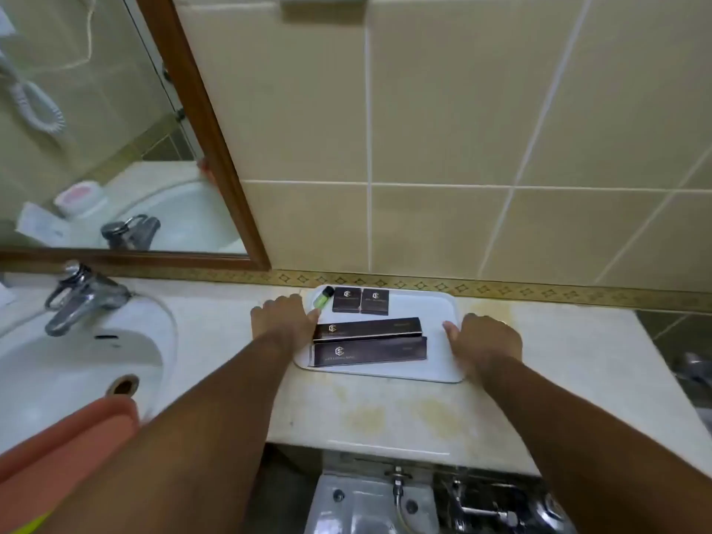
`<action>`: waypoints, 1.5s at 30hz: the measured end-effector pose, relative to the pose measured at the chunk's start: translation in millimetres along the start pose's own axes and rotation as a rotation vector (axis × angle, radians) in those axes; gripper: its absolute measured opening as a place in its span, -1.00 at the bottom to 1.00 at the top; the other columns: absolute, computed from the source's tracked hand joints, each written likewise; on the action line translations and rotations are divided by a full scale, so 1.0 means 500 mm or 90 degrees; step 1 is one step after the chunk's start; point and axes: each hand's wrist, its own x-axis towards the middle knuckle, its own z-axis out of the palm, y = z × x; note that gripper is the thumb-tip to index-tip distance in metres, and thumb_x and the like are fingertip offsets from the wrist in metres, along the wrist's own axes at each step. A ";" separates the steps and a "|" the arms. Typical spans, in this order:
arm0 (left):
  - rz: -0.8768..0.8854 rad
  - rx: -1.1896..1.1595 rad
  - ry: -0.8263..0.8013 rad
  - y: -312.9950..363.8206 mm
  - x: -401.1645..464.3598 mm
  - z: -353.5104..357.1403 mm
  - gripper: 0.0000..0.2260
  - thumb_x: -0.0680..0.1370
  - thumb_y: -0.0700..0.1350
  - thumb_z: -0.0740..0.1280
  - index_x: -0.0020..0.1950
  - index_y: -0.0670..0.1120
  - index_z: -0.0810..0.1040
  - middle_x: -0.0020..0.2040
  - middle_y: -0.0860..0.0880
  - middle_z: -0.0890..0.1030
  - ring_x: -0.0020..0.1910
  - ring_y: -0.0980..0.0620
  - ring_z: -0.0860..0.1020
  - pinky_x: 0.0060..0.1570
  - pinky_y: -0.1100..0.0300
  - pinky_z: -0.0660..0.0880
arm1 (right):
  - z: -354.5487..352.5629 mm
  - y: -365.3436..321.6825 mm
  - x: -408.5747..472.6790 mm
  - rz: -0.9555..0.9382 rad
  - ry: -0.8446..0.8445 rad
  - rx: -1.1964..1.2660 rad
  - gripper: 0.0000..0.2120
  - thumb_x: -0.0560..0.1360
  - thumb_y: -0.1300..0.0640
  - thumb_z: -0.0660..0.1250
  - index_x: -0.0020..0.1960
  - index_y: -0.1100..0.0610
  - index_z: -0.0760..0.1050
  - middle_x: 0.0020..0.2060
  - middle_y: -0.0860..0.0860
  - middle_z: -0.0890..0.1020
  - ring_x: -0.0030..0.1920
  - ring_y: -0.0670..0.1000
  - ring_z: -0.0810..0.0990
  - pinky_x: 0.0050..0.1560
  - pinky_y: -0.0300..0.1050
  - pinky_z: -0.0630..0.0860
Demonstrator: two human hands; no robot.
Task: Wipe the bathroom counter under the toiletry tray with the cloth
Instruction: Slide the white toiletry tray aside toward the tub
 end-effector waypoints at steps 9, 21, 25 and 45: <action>0.059 0.131 -0.119 0.005 0.063 0.029 -0.72 0.56 -0.06 0.11 0.10 0.01 0.58 0.13 -0.02 0.63 0.12 -0.05 0.56 0.00 0.06 0.31 | 0.032 -0.004 0.070 0.024 -0.116 -0.054 -0.58 0.64 -0.03 -0.03 0.15 0.03 0.58 0.08 -0.01 0.66 0.07 0.07 0.62 -0.03 -0.09 0.43; 0.101 -0.010 -0.110 -0.041 0.049 -0.030 -0.69 0.62 0.06 0.09 -0.01 -0.05 0.57 0.02 -0.07 0.62 0.01 -0.08 0.55 -0.03 0.09 0.44 | -0.031 0.020 -0.005 0.044 -0.109 0.106 -0.71 0.59 0.01 0.02 -0.09 0.03 0.49 -0.14 0.00 0.55 -0.09 0.08 0.54 -0.10 -0.11 0.40; 0.086 -0.048 -0.126 -0.049 0.018 -0.038 -0.68 0.63 0.06 0.12 0.03 -0.10 0.57 0.03 -0.09 0.62 0.02 -0.09 0.56 0.00 0.07 0.49 | -0.033 0.011 -0.063 0.081 -0.139 0.172 -0.71 0.57 0.04 0.05 -0.03 0.09 0.53 -0.09 0.03 0.57 -0.02 0.12 0.59 -0.08 -0.11 0.42; 0.266 -0.293 -0.204 0.465 -0.085 -0.112 -0.74 0.57 -0.14 0.20 0.21 -0.18 0.52 0.17 -0.25 0.61 0.12 -0.24 0.58 -0.05 0.10 0.45 | -0.011 0.339 -0.391 0.468 -0.070 0.590 -0.66 0.44 0.08 0.20 -0.34 0.25 0.61 -0.54 0.06 0.65 -0.49 0.07 0.60 -0.34 -0.10 0.49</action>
